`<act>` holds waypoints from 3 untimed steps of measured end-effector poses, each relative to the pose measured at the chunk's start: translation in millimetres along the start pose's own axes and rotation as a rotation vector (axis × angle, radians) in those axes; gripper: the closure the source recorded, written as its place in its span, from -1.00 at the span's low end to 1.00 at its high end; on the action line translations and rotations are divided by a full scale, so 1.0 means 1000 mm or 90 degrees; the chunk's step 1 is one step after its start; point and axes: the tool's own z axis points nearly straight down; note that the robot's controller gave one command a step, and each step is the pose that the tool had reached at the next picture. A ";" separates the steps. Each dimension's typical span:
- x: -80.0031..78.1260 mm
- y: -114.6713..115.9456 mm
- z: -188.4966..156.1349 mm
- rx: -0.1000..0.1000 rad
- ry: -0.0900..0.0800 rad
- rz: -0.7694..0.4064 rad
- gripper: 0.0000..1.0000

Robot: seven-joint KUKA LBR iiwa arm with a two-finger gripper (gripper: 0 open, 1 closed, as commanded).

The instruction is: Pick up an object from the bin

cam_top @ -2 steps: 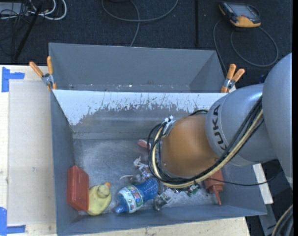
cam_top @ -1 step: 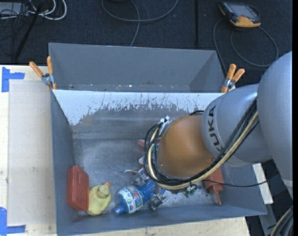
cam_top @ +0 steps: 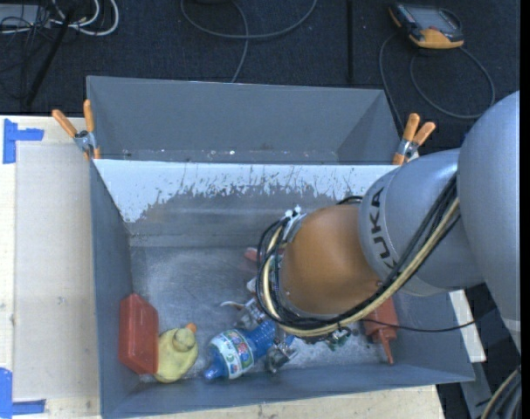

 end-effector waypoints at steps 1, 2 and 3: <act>0.001 0.001 -0.004 -0.002 0.002 0.001 1.00; 0.003 0.003 -0.024 -0.006 0.009 -0.001 1.00; 0.003 0.005 -0.042 -0.007 0.011 -0.003 1.00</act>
Offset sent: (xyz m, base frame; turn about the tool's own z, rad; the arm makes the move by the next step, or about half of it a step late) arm 0.0000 0.0002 0.0125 0.0001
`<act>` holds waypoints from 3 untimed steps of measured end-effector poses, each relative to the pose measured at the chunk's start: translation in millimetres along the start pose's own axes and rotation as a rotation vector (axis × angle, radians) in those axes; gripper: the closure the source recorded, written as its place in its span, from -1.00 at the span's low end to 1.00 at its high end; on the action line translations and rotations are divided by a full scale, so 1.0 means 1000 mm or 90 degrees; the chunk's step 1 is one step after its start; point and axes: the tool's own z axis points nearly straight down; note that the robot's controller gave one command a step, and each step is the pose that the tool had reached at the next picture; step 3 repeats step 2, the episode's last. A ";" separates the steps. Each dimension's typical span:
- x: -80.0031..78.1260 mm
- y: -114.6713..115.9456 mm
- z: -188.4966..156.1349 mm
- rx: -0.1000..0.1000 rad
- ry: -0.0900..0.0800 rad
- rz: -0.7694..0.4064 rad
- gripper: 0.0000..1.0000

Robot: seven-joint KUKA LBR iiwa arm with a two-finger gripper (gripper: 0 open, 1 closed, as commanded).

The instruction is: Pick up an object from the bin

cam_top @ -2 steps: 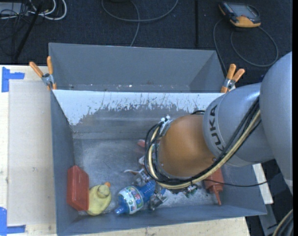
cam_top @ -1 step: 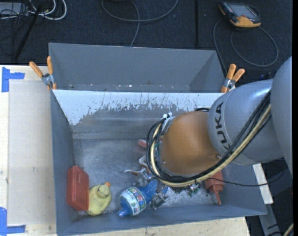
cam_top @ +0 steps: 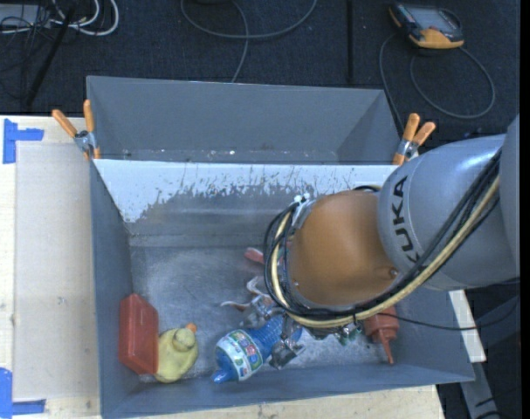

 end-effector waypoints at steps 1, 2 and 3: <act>0.001 0.001 -0.017 -0.002 0.004 0.000 1.00; 0.001 0.001 -0.037 -0.001 0.003 0.001 1.00; 0.001 0.001 -0.037 -0.001 0.003 0.001 1.00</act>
Offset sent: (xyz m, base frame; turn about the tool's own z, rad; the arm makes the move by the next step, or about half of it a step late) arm 0.0000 -0.0001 0.0367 0.0000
